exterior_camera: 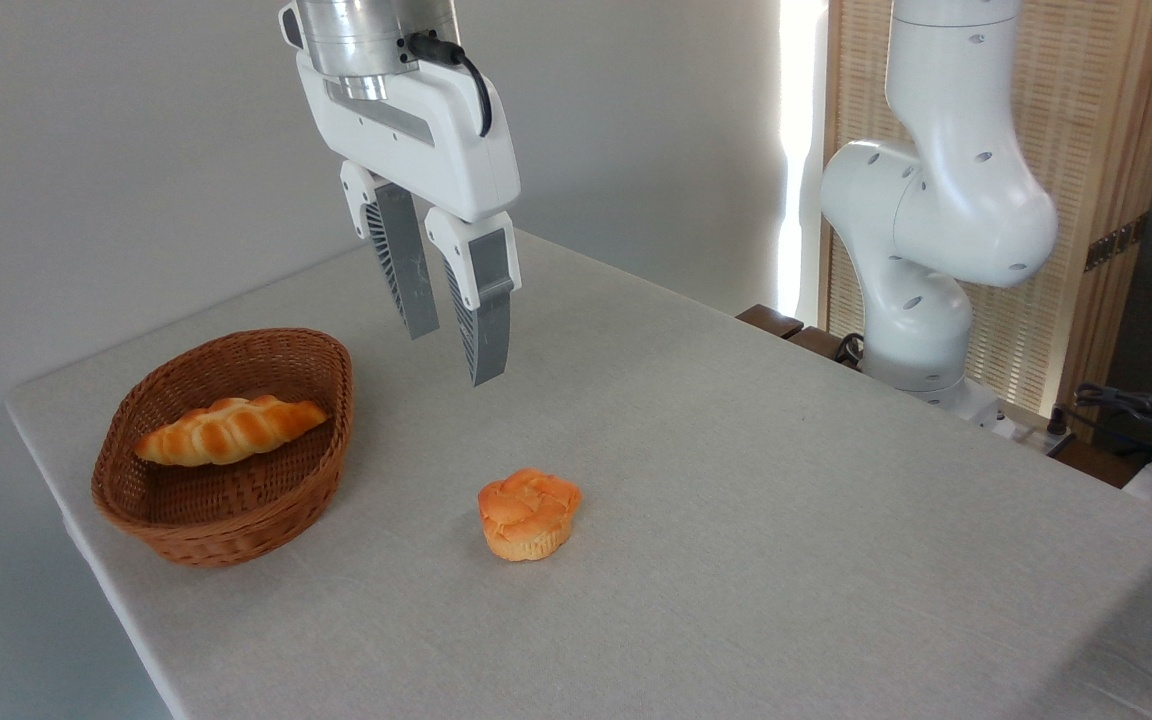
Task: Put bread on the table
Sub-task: 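Move the open gripper down over the braided bread roll in the basket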
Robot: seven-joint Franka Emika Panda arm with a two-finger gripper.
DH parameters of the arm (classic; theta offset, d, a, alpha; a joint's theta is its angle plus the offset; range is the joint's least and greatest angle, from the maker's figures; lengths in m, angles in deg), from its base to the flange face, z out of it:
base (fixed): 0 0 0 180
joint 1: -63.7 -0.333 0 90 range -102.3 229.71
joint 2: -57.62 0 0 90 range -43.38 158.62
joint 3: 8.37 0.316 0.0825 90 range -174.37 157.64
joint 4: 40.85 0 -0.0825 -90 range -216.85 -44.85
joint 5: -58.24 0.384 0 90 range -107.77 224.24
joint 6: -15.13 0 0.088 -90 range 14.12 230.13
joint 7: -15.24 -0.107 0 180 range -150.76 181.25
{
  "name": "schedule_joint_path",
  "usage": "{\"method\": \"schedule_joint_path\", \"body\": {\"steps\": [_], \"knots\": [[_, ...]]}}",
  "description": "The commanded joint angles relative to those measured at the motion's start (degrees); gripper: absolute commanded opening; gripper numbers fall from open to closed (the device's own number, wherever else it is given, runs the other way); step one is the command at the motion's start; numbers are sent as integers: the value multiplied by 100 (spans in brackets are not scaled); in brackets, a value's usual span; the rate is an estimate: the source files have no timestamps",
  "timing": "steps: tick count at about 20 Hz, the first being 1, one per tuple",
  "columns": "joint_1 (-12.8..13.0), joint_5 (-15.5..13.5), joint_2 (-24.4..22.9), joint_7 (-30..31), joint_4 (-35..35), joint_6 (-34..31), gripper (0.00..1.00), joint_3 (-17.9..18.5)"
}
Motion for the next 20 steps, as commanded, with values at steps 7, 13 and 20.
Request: {"method": "schedule_joint_path", "body": {"steps": [7,13,20], "knots": [[-1,-2,-39,16,-83,85,100,-4],[-1,-29,13,68,-83,128,100,-276],[8,-90,303,103,-83,707,100,-1057]]}}
